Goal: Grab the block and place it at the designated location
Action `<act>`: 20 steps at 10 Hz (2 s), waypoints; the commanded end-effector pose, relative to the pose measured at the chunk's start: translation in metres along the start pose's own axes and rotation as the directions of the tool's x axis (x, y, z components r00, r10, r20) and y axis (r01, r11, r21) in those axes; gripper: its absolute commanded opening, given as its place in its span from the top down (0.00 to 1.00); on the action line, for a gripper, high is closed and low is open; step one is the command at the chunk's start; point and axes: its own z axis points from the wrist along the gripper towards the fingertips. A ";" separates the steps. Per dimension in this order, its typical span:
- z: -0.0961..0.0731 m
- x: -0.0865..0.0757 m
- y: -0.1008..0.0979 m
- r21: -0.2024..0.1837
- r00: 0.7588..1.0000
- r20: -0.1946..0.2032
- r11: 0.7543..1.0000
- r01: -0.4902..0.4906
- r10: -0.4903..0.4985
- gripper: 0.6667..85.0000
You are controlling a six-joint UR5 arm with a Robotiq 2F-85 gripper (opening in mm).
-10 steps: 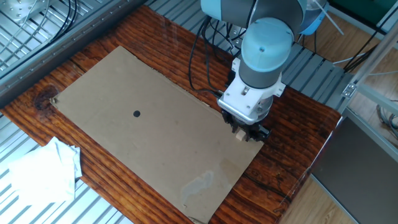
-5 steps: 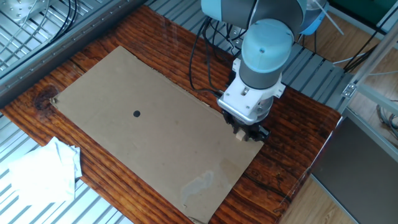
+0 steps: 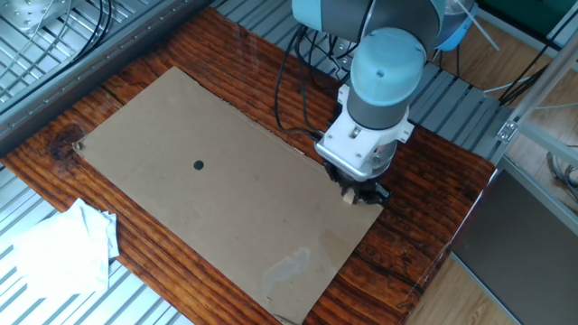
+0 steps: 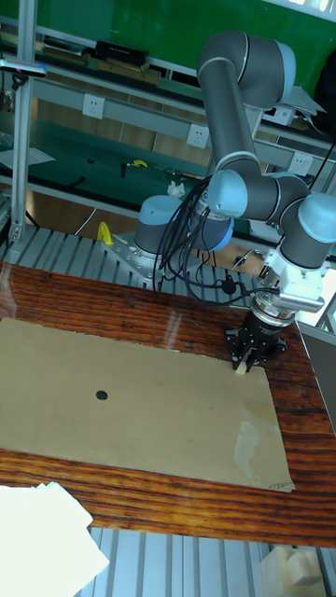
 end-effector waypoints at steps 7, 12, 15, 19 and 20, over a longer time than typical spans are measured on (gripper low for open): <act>-0.037 -0.012 -0.022 -0.025 1.000 -0.006 1.000 0.005 -0.006 1.00; -0.048 -0.063 -0.085 0.012 0.994 0.051 0.995 0.100 -0.100 1.00; -0.051 -0.073 -0.088 0.021 0.989 0.063 0.991 0.134 -0.136 1.00; -0.051 -0.066 -0.092 0.033 0.986 0.033 0.986 0.161 -0.162 1.00; -0.051 -0.065 -0.077 -0.025 0.988 0.039 0.988 0.150 -0.149 1.00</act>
